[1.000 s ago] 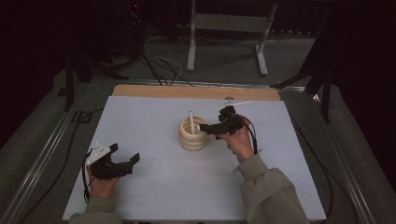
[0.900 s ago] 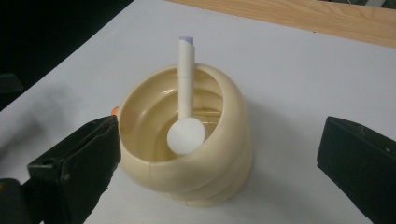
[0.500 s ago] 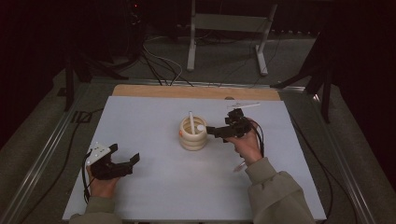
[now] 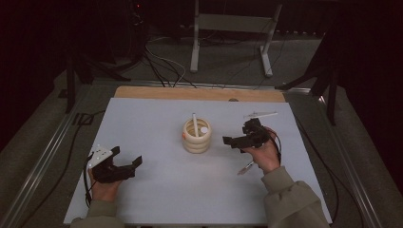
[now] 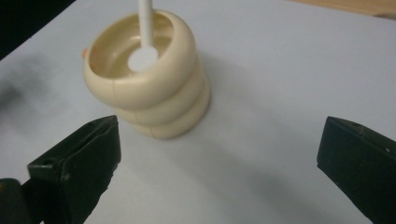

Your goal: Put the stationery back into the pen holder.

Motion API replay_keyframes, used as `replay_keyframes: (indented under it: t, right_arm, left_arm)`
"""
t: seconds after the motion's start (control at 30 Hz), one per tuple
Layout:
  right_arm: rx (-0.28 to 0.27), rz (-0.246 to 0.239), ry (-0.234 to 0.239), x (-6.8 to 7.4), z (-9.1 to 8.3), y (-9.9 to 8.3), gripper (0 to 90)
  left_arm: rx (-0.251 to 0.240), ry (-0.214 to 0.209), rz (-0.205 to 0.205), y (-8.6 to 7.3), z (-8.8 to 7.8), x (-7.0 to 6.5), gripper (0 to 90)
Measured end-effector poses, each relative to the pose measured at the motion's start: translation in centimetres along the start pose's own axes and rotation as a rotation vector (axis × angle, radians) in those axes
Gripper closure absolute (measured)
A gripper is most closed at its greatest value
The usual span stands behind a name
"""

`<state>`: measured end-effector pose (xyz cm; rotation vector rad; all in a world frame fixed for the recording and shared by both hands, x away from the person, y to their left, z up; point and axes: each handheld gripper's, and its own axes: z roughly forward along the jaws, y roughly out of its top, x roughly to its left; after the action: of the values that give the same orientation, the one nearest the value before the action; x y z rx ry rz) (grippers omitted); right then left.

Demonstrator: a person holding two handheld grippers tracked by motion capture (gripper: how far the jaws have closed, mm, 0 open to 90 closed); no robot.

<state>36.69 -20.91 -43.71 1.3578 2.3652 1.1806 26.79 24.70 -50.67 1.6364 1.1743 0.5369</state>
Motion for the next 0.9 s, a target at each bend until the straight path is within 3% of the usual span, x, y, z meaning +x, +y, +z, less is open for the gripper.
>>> replay_keyframes:
  t: [0.37, 0.9]
  right_arm:
    - [0.003, 0.052, -0.047, -1.6, -1.5, -2.2, 0.0]
    - [0.028, 0.066, -0.134, -2.5, -2.2, -4.7, 0.0]
  left_arm:
    - [0.006, 0.001, 0.002, 0.0, 0.1, 0.0, 0.1]
    - [0.010, 0.001, 0.003, -0.1, 0.2, 0.0, 0.1]
